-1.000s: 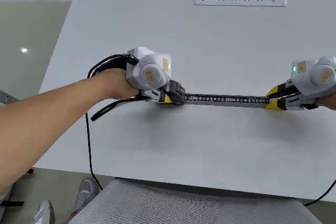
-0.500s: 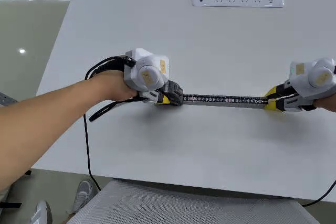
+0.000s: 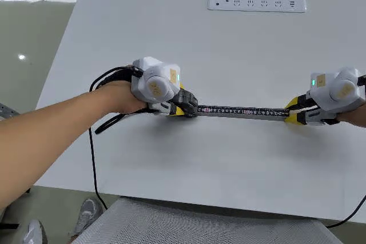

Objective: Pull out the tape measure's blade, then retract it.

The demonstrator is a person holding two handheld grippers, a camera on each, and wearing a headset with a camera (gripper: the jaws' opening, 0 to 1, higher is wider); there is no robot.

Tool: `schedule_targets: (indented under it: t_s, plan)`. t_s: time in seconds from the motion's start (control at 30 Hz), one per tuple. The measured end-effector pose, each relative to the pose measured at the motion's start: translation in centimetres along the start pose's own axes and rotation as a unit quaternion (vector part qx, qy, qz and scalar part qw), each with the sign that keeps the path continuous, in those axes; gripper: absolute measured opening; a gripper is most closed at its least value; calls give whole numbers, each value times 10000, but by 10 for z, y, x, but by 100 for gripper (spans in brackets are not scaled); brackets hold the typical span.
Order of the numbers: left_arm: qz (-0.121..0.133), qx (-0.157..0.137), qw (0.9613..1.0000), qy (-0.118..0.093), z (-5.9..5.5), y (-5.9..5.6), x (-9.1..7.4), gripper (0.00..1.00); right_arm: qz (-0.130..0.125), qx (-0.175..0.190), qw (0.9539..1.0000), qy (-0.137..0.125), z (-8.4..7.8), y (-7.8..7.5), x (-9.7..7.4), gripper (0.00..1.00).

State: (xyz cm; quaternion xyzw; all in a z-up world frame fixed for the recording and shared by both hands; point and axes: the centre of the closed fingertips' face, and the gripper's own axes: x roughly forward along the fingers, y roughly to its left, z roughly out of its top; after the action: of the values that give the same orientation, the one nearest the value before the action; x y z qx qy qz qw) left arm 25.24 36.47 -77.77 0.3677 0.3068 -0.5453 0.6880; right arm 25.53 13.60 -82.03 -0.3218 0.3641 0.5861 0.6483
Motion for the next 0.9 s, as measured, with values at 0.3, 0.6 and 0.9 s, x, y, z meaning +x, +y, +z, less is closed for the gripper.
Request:
schedule_targets:
  t_s: [0.3, 0.6, 0.9]
  plan:
    - [203, -474, 9986, -112, 5, 1, -4, 32, -194, 175, 9997, -21, 0, -2, -1, 16]
    - [684, -1624, 9838, -338, 3, 8, -13, 37, -523, 699, 9960, -207, 0, -1, -7, 25]
    - [1046, -2593, 9587, -516, -2, 4, -29, 44, -851, 1325, 9857, -600, 12, -4, -28, 36]
